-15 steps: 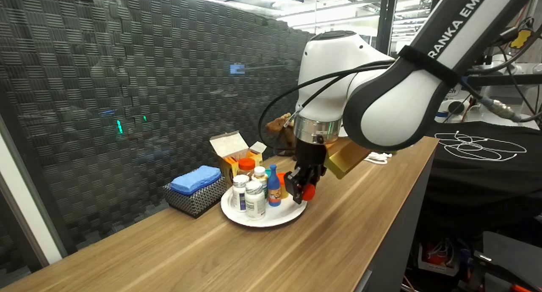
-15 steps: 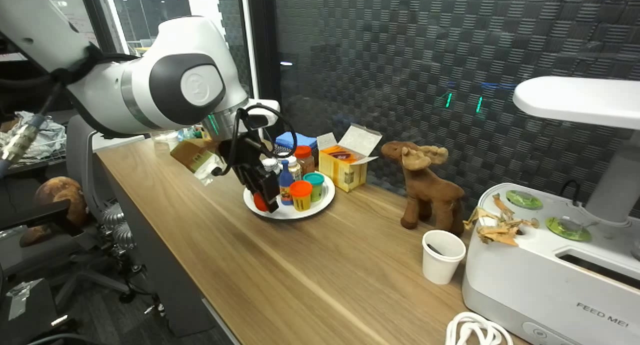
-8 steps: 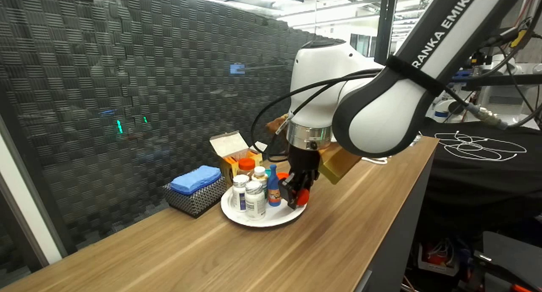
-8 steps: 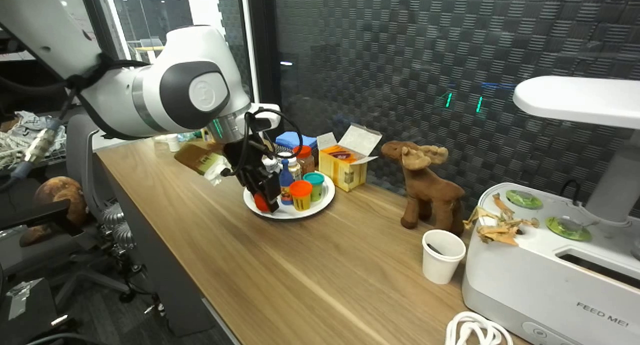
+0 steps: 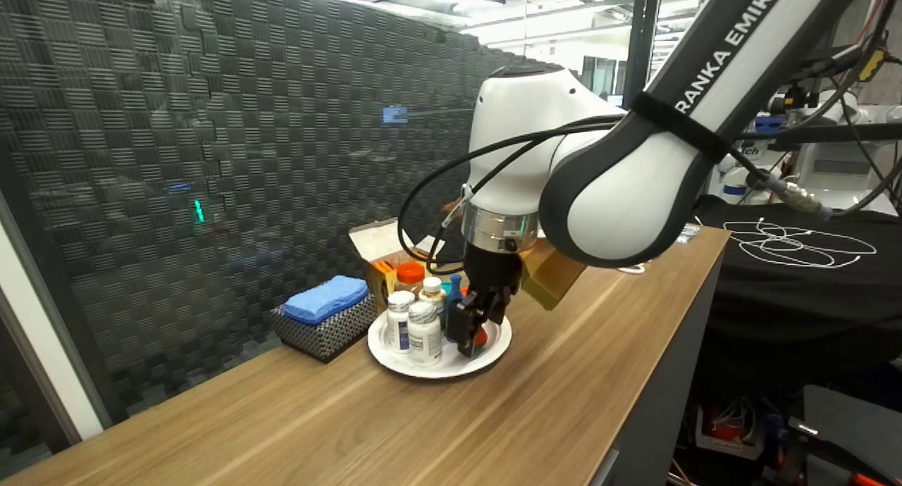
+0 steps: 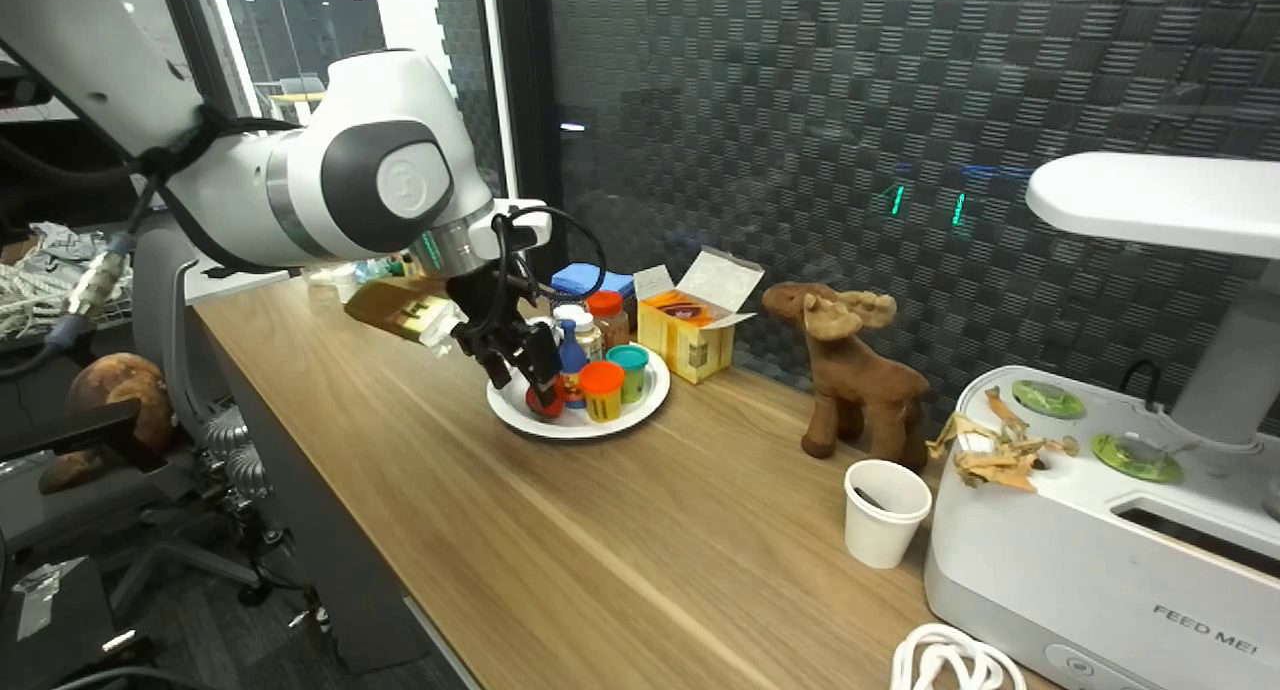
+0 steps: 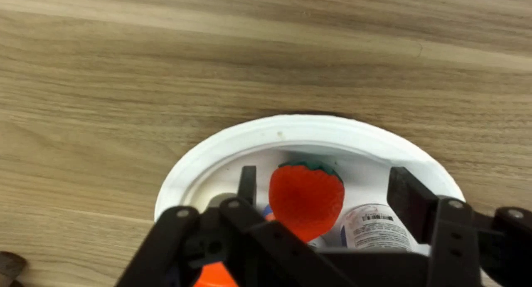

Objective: Put all the bottles and the orange ball in the plate

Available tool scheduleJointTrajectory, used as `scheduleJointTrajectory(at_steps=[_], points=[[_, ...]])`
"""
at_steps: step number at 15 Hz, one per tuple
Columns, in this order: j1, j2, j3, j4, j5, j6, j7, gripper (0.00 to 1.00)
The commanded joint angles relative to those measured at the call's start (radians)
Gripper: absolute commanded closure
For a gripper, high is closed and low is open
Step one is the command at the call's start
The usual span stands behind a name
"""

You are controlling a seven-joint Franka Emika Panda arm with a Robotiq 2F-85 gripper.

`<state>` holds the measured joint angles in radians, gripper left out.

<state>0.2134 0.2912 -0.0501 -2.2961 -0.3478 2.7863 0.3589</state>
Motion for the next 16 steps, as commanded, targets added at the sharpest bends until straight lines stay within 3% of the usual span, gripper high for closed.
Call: scheduleJointTrajectory(at_steps=[1,4,7,8,11,15,16], points=[[0.025,-0.04,-0.008,-0.025,-0.028,0.002,-0.021,0.0],[0.019,-0.093,0.011,-0.064,-0.003,-0.048,-0.044,0.0],[-0.035,-0.182,0.089,-0.091,0.177,-0.232,-0.147,0.0],[-0.089,-0.209,0.144,-0.079,0.286,-0.32,-0.23,0.0],[-0.109,-0.289,0.138,-0.011,0.489,-0.573,-0.382,0.0],[-0.124,-0.384,0.113,0.109,0.569,-0.875,-0.5,0.0],[-0.122,-0.339,0.12,0.066,0.533,-0.773,-0.447,0.0]])
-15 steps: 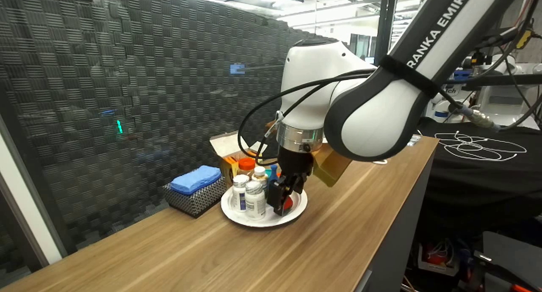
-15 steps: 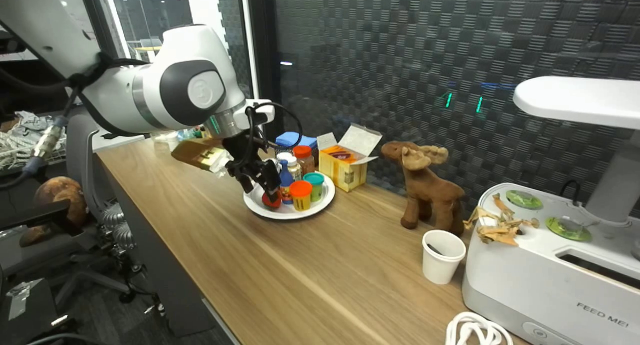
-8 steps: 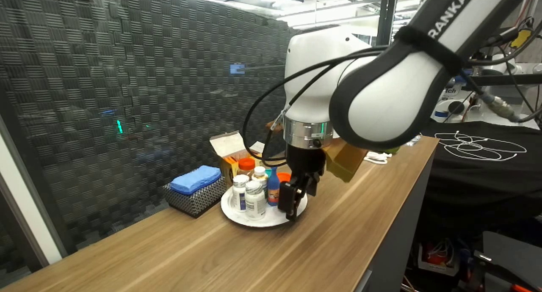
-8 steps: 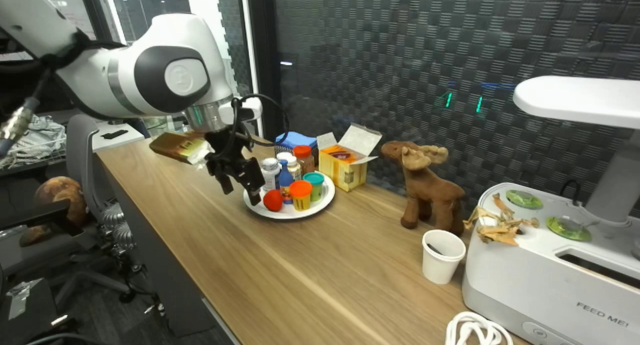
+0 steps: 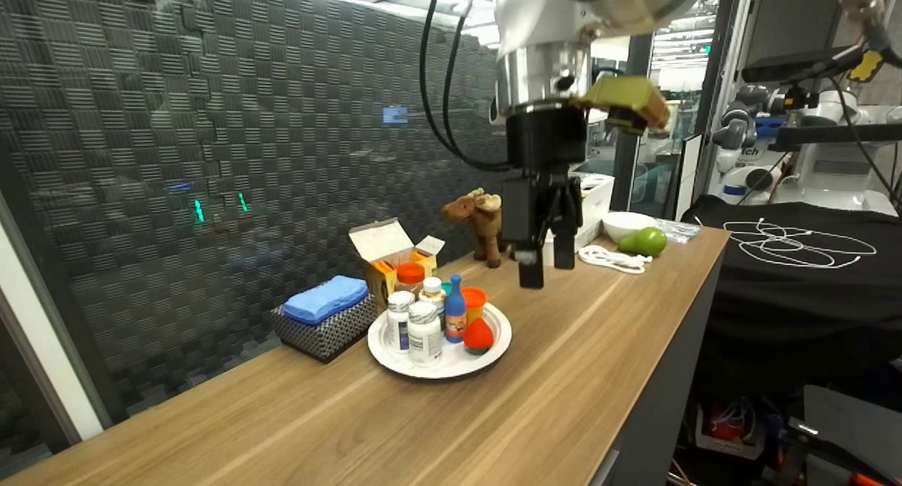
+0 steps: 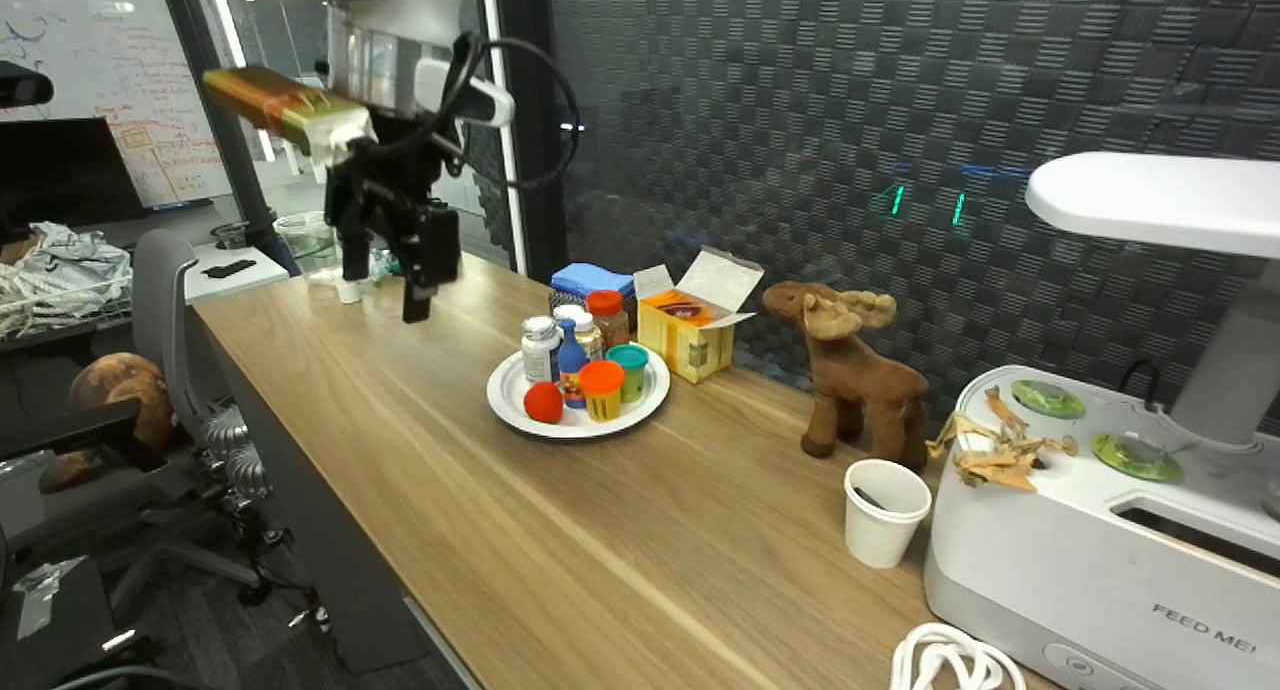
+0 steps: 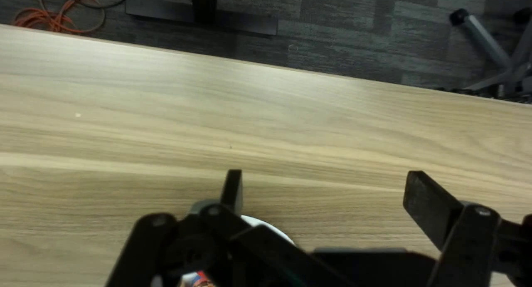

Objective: Put all the bottles and the orange ball in the plate

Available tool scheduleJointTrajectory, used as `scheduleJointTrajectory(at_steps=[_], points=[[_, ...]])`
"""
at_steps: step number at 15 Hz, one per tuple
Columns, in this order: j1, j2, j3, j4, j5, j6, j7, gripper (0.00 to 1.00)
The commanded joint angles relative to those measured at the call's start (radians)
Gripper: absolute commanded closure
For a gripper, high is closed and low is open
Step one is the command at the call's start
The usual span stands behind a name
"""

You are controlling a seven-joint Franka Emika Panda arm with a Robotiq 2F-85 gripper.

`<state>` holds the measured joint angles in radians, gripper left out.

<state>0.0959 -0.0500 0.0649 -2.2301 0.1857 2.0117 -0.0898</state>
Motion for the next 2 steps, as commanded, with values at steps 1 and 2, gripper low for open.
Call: scheduleJointTrajectory(at_steps=[1,2], points=[[-0.007,-0.018,0.003,0.016,0.001,-0.028,-0.004,0.0],[-0.007,-0.023,0.003,0.013,0.001,-0.026,-0.003,0.0]])
